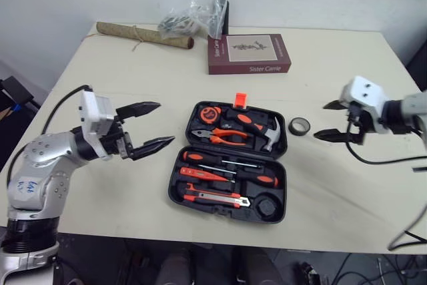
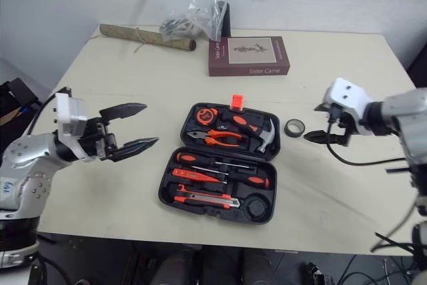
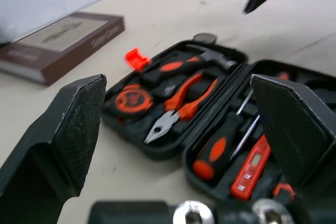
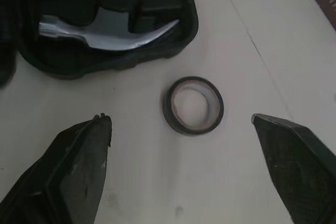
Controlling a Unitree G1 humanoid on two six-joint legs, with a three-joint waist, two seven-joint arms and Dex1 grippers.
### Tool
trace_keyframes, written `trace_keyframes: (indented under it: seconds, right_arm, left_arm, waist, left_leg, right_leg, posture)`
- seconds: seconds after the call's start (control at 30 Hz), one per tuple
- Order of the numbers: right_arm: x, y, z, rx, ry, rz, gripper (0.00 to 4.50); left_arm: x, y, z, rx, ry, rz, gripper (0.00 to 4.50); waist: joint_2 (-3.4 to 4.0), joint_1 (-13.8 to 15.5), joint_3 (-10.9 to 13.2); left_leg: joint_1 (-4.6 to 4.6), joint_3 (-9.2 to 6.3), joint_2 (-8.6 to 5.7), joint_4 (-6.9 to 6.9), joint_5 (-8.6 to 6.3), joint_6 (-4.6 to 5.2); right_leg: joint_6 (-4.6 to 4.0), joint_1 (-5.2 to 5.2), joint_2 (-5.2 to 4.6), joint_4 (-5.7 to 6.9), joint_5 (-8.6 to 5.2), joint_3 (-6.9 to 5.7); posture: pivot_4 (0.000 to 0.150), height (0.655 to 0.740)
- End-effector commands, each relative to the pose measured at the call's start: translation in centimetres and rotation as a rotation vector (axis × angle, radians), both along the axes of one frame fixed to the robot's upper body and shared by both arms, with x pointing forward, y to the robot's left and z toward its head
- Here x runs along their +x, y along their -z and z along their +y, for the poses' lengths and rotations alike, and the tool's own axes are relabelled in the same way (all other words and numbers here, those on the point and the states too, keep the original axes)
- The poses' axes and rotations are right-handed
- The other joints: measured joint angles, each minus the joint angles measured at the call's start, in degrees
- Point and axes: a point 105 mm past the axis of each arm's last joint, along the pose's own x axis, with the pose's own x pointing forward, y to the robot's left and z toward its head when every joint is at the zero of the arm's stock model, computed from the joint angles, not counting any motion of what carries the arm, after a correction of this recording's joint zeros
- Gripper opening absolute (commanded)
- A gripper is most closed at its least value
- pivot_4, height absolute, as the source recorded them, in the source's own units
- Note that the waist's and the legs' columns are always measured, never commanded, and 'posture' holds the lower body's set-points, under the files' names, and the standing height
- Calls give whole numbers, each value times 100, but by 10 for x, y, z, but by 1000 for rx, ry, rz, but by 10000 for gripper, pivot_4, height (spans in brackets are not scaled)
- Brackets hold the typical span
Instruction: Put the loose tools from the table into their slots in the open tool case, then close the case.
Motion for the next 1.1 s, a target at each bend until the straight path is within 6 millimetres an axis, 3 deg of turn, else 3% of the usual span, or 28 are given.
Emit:
trace_keyframes:
  seconds: [0.03,0.27,0.5,0.63,0.87,1.0,1.1]
  right_arm:
    - [13,7,7,-98,-55,58,45000]
    - [34,23,24,-224,-90,144,45000]
    - [40,41,16,-304,-64,217,45000]
    - [43,45,17,-310,-62,222,34209]
    - [45,31,18,-297,-87,194,277]
    - [32,4,16,-273,-203,174,277]
    - [8,-26,47,-81,-370,123,277]
  left_arm:
    - [-7,5,-23,41,68,-28,44446]
    - [-13,13,-30,47,86,-24,44446]
    - [-20,11,-30,62,85,-36,44446]
    - [-21,10,-31,67,85,-39,45000]
    - [-26,4,-37,90,149,-146,45000]
    - [-41,8,-45,131,260,-156,45000]
    - [-53,6,-49,154,329,-212,45000]
  waist:
    - [-2,-6,1]
    - [-2,-19,2]
    - [-2,-1,2]
    - [-2,-12,2]
    - [-2,-21,2]
    - [-1,-9,3]
    - [14,9,16]
  left_leg:
    - [-2,0,1,0,0,0]
    - [-10,0,5,13,1,-2]
    - [-16,-9,3,27,0,-1]
    - [-17,-9,4,30,0,-1]
    - [-16,-9,4,32,0,-1]
    - [-17,-8,4,32,-1,-2]
    - [-22,-10,3,33,-2,0]
  right_leg:
    - [0,-1,2,3,0,-1]
    - [0,-9,5,10,0,-5]
    - [0,-4,1,11,0,-10]
    - [0,-4,2,16,0,-11]
    - [0,-4,3,19,0,-11]
    - [0,-4,3,18,0,-12]
    - [0,-5,2,16,0,-13]
  posture:
    - [1500,7400]
    - [1500,7400]
    - [1500,7400]
    - [1500,7400]
    - [1500,7400]
    - [1500,7400]
    - [1500,7400]
